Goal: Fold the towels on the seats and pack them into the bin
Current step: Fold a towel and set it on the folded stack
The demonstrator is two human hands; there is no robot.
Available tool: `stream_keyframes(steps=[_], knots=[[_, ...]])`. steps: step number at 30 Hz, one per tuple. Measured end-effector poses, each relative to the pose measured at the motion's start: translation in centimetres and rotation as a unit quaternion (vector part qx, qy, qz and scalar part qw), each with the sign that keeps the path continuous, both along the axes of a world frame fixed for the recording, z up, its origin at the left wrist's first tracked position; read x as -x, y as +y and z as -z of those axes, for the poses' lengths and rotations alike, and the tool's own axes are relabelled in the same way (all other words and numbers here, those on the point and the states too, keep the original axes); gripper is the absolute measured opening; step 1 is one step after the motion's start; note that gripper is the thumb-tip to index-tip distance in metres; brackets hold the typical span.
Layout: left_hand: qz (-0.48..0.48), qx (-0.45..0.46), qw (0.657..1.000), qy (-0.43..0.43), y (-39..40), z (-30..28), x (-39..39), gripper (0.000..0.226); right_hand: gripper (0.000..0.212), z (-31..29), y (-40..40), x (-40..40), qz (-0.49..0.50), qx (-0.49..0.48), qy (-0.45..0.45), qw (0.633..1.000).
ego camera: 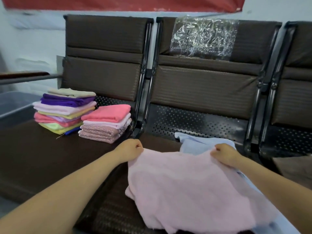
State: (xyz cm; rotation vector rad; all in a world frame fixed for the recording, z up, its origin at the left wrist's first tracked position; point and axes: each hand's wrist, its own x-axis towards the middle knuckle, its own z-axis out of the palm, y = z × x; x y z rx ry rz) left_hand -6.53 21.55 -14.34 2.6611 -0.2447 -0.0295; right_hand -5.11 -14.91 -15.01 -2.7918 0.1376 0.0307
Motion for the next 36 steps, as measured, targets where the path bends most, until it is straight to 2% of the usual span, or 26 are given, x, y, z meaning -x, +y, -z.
stream_keyframes(steps=[2, 5, 9, 13, 15, 20, 22, 24, 28, 29, 32, 36], knots=[[0.005, -0.034, 0.999, 0.002, 0.0, 1.4, -0.6, 0.014, 0.032, 1.1, 0.1, -0.6, -0.015, 0.007, 0.027, 1.0], [0.017, -0.092, 0.995, -0.041, -0.1, 3.2, -1.0, 0.017, 0.034, 1.6, -0.2, -0.9, -0.022, -0.006, 0.024, 0.999], [0.017, -0.092, 0.992, -0.088, -0.4, 4.0, -1.6, 0.02, 0.034, 1.4, -1.2, -0.6, -0.025, -0.033, 0.013, 0.999], [0.029, -0.094, 0.995, -0.035, -0.3, 3.6, -2.2, 0.02, 0.025, 0.9, -1.4, -0.4, -0.017, -0.097, 0.002, 0.995], [0.051, -0.071, 0.996, 0.0, 0.4, 3.0, -2.4, 0.014, 0.031, 0.9, -1.3, -0.1, -0.012, -0.119, 0.01, 0.993], [0.068, 0.015, 0.992, 0.106, 2.2, 1.5, -2.3, 0.022, 0.043, 1.0, -1.4, 0.3, -0.025, -0.092, 0.022, 0.995], [0.071, 0.042, 0.986, 0.145, 2.5, 1.1, -1.9, 0.038, 0.047, 0.9, -1.4, 0.5, -0.028, -0.091, 0.021, 0.995], [0.084, 0.049, 0.986, 0.134, 2.7, 1.1, -1.8, 0.044, 0.047, 0.8, -1.4, 0.7, -0.029, -0.092, 0.026, 0.995], [0.068, 0.015, 0.996, 0.05, 2.1, 0.7, -1.4, 0.008, 0.041, 0.6, -1.4, 1.0, -0.029, -0.09, 0.038, 0.995], [0.06, 0.017, 0.998, 0.026, 1.7, 0.9, -1.5, 0.006, 0.04, 0.7, -1.4, 1.0, -0.03, -0.088, 0.037, 0.995], [0.031, 0.002, 1.0, -0.004, 0.4, 1.5, -2.1, 0.013, 0.039, 1.0, -1.4, 0.8, -0.031, -0.073, 0.033, 0.996], [0.014, -0.089, 0.995, 0.03, -0.3, 2.5, -2.9, 0.021, 0.046, 1.2, -1.4, 0.7, -0.031, -0.059, 0.033, 0.997]])
